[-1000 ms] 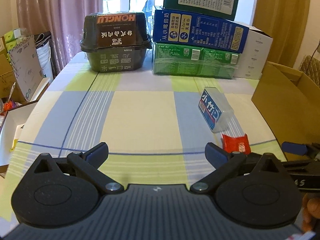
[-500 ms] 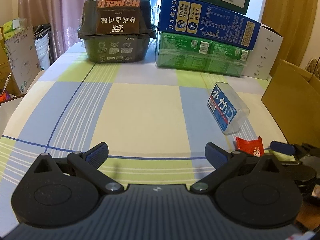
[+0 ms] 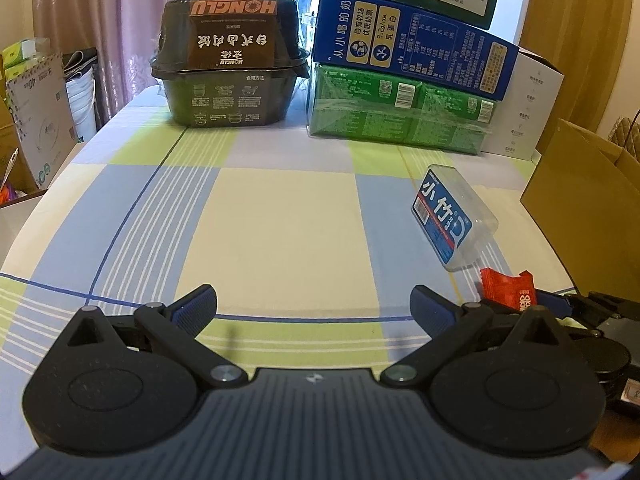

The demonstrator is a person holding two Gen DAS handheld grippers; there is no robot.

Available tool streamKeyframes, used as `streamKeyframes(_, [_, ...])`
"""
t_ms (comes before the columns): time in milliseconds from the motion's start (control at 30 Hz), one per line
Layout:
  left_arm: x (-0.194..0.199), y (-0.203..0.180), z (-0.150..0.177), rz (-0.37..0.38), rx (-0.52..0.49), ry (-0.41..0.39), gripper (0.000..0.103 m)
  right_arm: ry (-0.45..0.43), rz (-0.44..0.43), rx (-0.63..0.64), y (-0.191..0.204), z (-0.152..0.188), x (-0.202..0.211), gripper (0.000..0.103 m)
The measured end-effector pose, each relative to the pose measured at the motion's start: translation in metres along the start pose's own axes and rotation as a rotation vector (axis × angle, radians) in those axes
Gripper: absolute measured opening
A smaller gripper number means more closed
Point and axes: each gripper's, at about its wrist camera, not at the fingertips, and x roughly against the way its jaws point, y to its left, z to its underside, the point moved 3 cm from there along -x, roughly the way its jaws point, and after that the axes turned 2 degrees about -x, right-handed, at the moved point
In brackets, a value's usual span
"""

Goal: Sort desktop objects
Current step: 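Grasp the clear plastic case with the left tool while the right tool grasps the red candy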

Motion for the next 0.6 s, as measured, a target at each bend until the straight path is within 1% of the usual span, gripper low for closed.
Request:
streamKeyframes(67, [0.001,-0.001,-0.001,0.004,-0.002,-0.003,0.101,-0.003,0.011,-0.003,-0.003,-0.001,0.002,0.040])
streamKeyframes(300, [-0.001,-0.009,-0.008,0.040,-0.008,-0.019,0.101,-0.030,0.044,-0.041,-0.024,-0.015,0.004,0.040])
streamKeyframes(433, [-0.007,-0.026,-0.022,0.085,-0.029,-0.042,0.101,-0.018,0.047,-0.058,-0.038,-0.019,-0.001,0.040])
streamKeyframes(600, [-0.024,-0.056,-0.037,0.127,-0.075,-0.049,0.099,-0.009,0.034,-0.050,-0.048,-0.019,-0.006,0.040])
